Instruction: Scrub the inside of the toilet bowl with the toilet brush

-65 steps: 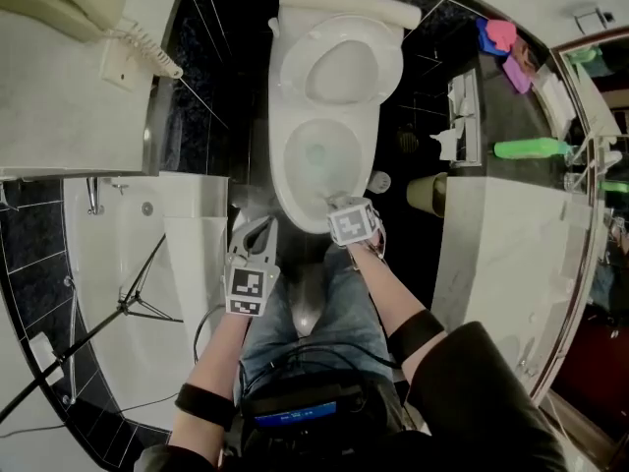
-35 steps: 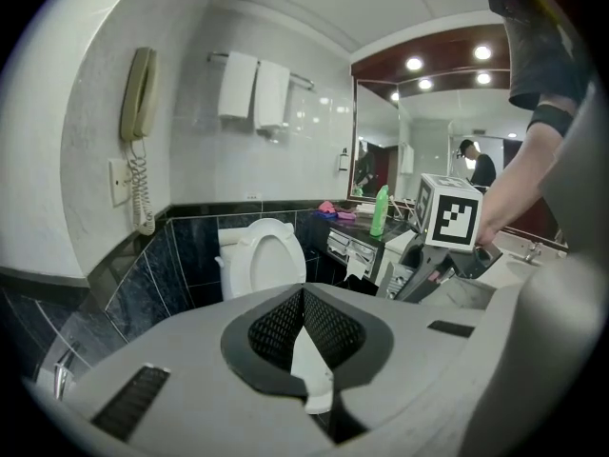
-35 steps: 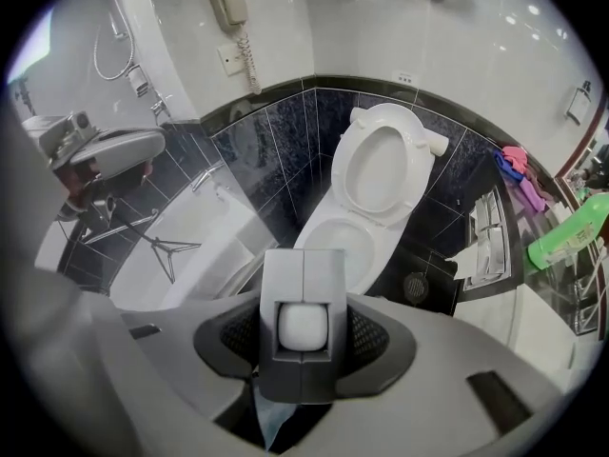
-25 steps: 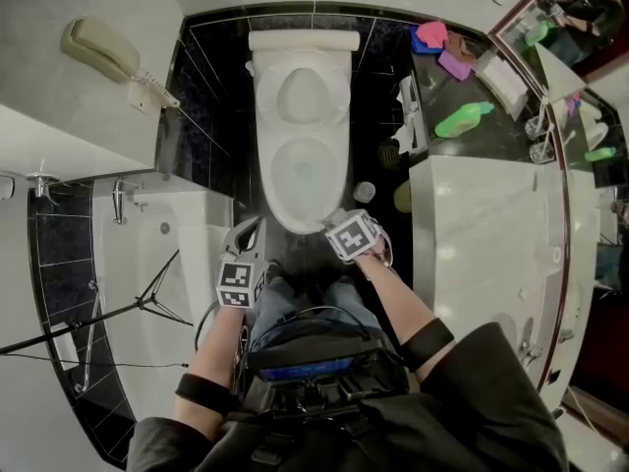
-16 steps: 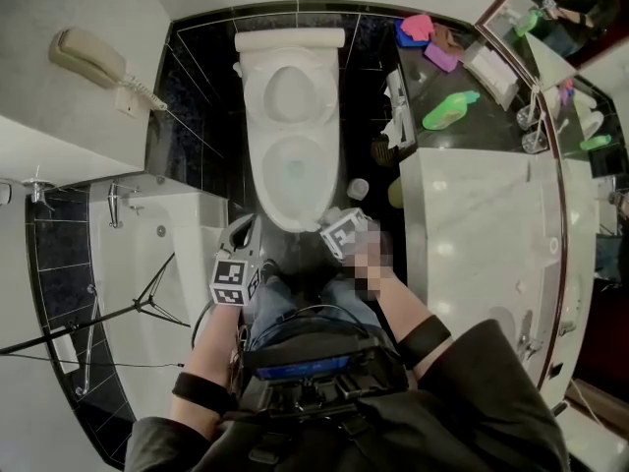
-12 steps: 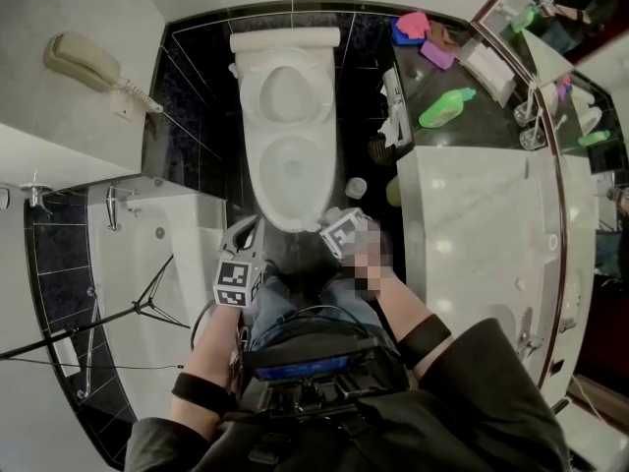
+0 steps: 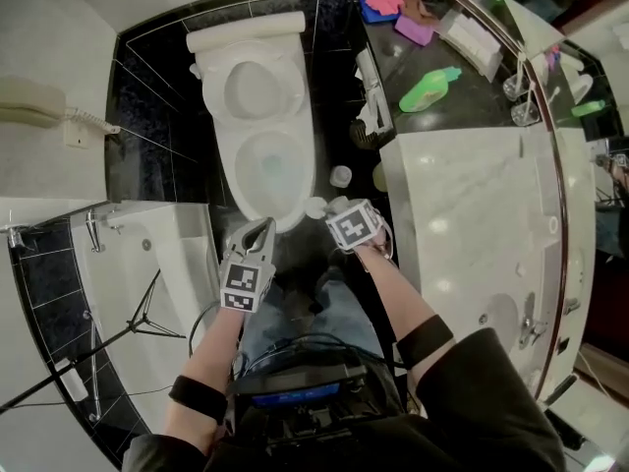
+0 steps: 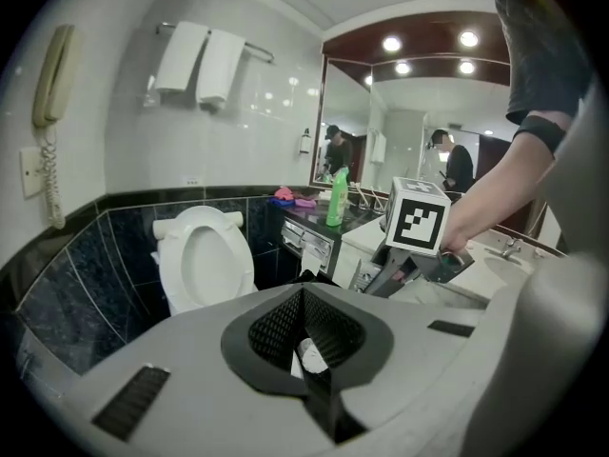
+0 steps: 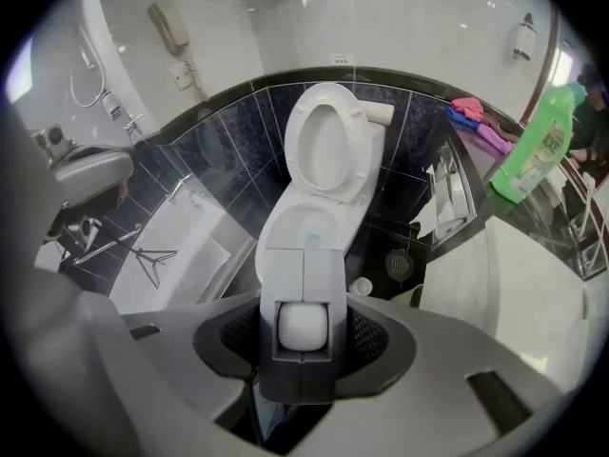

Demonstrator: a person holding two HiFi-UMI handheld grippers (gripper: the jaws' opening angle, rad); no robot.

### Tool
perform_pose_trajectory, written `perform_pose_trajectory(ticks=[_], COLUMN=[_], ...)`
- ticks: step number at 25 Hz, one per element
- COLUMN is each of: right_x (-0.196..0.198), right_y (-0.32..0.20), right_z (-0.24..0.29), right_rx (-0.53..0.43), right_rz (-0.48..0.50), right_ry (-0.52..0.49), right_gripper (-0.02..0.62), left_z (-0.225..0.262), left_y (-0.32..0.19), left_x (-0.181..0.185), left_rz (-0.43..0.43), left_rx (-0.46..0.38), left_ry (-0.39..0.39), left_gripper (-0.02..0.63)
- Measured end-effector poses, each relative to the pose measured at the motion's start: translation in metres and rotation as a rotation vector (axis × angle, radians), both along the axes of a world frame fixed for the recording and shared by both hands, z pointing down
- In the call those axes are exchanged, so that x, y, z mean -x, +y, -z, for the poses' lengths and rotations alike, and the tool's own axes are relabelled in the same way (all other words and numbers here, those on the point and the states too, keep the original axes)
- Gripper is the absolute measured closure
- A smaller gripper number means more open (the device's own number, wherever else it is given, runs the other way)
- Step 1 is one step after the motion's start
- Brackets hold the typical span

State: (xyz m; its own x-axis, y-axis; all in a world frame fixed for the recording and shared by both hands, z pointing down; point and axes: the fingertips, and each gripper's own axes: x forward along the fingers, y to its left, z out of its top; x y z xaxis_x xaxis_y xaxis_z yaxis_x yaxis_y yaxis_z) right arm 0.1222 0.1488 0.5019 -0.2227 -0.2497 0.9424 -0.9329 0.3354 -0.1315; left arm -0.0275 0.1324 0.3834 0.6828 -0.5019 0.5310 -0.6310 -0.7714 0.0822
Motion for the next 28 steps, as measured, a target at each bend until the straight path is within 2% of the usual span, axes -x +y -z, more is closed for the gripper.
perform_pose_trajectory(ticks=[5, 9, 13, 19, 24, 28], right_x=[-0.045, -0.083, -0.107, -0.123, -0.146, -0.155], right_y=[-0.005, -0.026, -0.033, -0.045, -0.072, -0.088], right_z=[-0.053, -0.093, -0.149, -0.227, -0.267, -0.298], right_rx=[0.039, 0.001, 0.029, 0.056, 0.007, 0.003], right_rz=[-0.114, -0.174, -0.229, -0.291, -0.302, -0.307], right_ry=[0.024, 0.065, 0.068, 0.059, 0.109, 0.128], right_gripper=[0.403, 0.403, 0.403, 0.402, 0.402, 0.403], left_z=[-0.042, -0.088, -0.133, -0.197, -0.241, -0.269], left_y=[-0.009, -0.019, -0.028, -0.045, -0.059, -0.075], left_x=[-0.048, -0.081, -0.106, -0.129, -0.150, -0.163], left_rz=[-0.110, -0.157, -0.194, -0.205, -0.217, -0.221], left_rx=[0.034, 0.043, 0.049, 0.065, 0.063, 0.053], left_ry=[-0.001, -0.013, -0.017, -0.014, -0.007, 0.002], left_gripper=[0.612, 0.612, 0.612, 0.612, 0.612, 0.612])
